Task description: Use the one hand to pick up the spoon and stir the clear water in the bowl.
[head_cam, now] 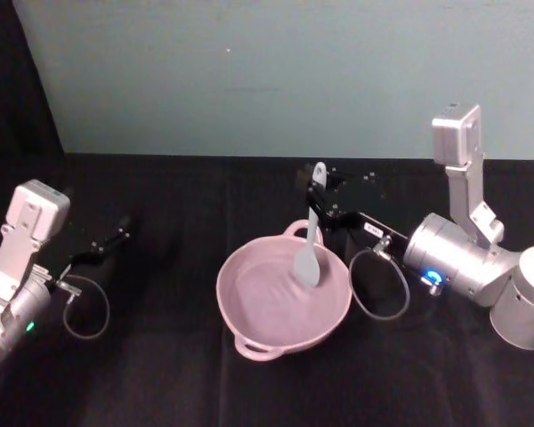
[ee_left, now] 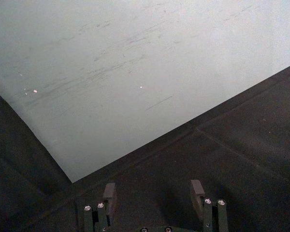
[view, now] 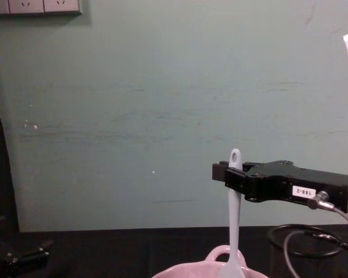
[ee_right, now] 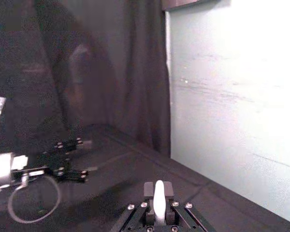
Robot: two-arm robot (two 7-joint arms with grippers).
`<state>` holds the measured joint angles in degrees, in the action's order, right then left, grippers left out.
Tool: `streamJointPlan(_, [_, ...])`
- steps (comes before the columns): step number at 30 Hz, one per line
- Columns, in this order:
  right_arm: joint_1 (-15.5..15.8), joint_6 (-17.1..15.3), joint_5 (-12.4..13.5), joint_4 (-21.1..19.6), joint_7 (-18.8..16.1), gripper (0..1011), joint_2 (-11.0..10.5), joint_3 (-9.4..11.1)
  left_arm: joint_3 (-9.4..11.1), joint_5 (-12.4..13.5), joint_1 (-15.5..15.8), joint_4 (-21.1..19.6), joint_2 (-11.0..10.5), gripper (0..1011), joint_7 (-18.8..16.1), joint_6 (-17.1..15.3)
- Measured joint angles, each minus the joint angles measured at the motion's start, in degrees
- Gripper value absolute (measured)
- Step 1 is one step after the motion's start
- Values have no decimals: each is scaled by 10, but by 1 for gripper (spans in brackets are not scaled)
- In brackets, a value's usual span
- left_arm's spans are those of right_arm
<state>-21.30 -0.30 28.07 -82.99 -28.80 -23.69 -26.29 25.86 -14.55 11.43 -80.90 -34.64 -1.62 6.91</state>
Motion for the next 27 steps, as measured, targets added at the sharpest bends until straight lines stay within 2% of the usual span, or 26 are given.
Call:
streamJointPlan(7, [23,-5,0,-39,-13,113,-10,-9,0,0,0,0,0,1005,0,0])
streamJointPlan(14, [29,-9,1,-56,-28,114,2,-34,0,0,0,0,0,1005,0,0])
streamJointPlan(20, [10,-10,4,-35,-34,114,27,-55,0,0,0,0,0,1005,0,0])
streamJointPlan(27, [-14,-3,3,6,-31,113,49,-60,0,0,0,0,0,1005,0,0])
